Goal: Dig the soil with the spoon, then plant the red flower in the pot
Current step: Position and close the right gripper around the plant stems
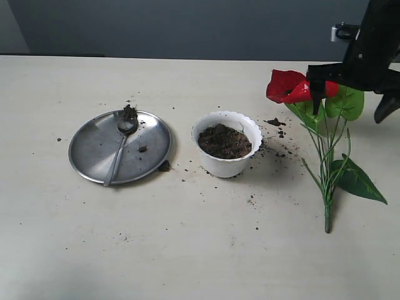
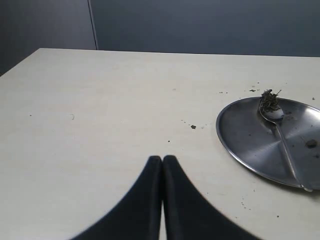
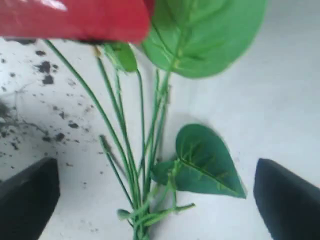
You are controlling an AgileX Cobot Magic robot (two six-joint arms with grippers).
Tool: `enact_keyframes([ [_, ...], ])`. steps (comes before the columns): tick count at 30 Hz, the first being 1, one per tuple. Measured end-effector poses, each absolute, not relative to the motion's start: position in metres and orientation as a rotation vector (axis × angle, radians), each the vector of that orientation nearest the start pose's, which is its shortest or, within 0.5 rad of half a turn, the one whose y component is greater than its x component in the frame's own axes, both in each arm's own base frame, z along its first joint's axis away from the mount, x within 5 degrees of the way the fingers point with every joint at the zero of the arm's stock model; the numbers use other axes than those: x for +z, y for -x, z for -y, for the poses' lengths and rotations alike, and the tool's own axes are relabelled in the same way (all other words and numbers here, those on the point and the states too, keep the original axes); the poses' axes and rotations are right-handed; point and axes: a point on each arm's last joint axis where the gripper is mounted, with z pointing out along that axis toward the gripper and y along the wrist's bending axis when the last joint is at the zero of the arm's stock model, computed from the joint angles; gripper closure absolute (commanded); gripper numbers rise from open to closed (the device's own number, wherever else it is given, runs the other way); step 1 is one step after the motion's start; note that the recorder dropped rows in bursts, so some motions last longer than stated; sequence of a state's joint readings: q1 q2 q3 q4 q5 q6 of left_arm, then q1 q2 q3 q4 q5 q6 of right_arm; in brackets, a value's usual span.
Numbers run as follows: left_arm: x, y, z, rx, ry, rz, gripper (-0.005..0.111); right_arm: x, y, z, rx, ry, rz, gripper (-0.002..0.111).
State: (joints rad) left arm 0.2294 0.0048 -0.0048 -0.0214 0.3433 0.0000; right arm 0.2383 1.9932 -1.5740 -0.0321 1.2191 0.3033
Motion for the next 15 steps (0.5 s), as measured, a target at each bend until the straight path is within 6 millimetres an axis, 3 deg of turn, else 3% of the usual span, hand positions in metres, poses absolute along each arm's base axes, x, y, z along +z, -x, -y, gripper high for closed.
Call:
enact_keyframes([
  [6, 0.184, -0.052, -0.012, 0.141, 0.223, -1.815, 0.106, 0.193, -0.367, -0.086, 0.041, -0.086, -3.149, 0.005],
  [15, 0.184, -0.052, -0.012, 0.141, 0.223, -1.815, 0.106, 0.187, -0.372, -0.091, 0.128, 0.039, -3.062, 0.005],
])
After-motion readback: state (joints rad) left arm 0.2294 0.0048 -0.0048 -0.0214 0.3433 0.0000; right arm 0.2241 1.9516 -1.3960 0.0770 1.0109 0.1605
